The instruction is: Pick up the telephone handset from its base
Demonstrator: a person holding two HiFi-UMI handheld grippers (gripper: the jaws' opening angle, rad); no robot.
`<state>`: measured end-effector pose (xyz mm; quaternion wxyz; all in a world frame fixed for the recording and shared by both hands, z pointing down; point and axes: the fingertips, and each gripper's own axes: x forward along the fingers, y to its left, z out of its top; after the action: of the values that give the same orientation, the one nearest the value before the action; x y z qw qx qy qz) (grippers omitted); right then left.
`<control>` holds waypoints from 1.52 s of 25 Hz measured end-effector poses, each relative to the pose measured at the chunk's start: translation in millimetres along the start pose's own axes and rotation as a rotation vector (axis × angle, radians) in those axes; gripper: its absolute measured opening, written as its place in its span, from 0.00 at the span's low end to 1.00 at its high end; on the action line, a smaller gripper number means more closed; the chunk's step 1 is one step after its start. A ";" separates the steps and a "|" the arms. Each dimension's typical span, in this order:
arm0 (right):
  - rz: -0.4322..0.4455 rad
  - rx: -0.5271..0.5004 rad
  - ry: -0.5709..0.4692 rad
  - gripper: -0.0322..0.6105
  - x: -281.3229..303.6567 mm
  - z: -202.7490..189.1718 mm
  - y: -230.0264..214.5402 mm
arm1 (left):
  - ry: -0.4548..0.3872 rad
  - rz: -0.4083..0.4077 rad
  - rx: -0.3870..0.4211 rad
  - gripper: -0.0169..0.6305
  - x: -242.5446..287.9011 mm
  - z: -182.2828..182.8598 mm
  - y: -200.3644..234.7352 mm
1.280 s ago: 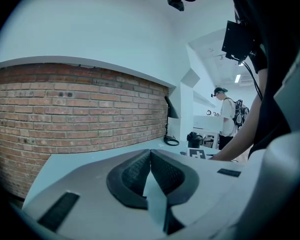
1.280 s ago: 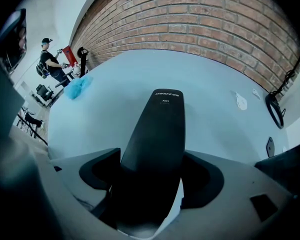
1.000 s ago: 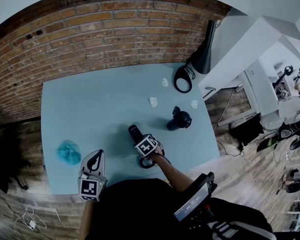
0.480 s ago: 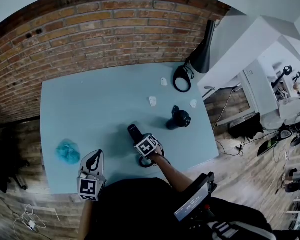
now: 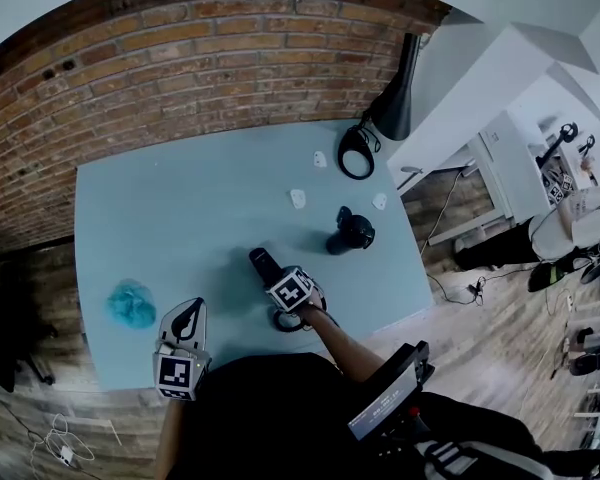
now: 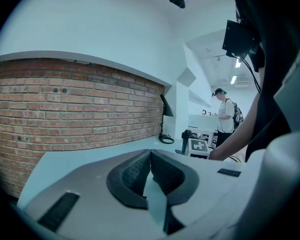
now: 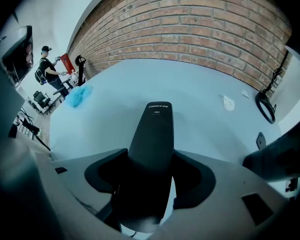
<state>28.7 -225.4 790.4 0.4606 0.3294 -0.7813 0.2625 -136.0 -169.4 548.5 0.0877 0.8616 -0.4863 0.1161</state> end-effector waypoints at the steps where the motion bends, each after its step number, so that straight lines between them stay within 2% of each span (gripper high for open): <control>1: -0.002 0.005 -0.004 0.47 -0.9 0.1 -1.1 | 0.001 -0.004 0.001 0.05 0.6 -0.4 -1.0; 11: 0.034 0.078 0.001 0.45 -7.1 -4.3 -4.2 | 0.003 -0.021 0.006 0.05 5.7 0.6 -1.2; 21: 0.027 0.110 -0.018 0.44 -13.0 -3.3 -4.5 | 0.011 -0.027 0.004 0.05 5.3 -3.4 -1.8; 38: 0.097 0.242 -0.075 0.43 -23.2 4.8 -2.9 | 0.018 -0.054 0.006 0.05 13.2 -3.1 -8.6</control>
<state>36.6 -224.3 768.0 0.3748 0.3541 -0.7755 0.3644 -122.4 -175.0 555.0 0.0925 0.8736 -0.4617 0.1231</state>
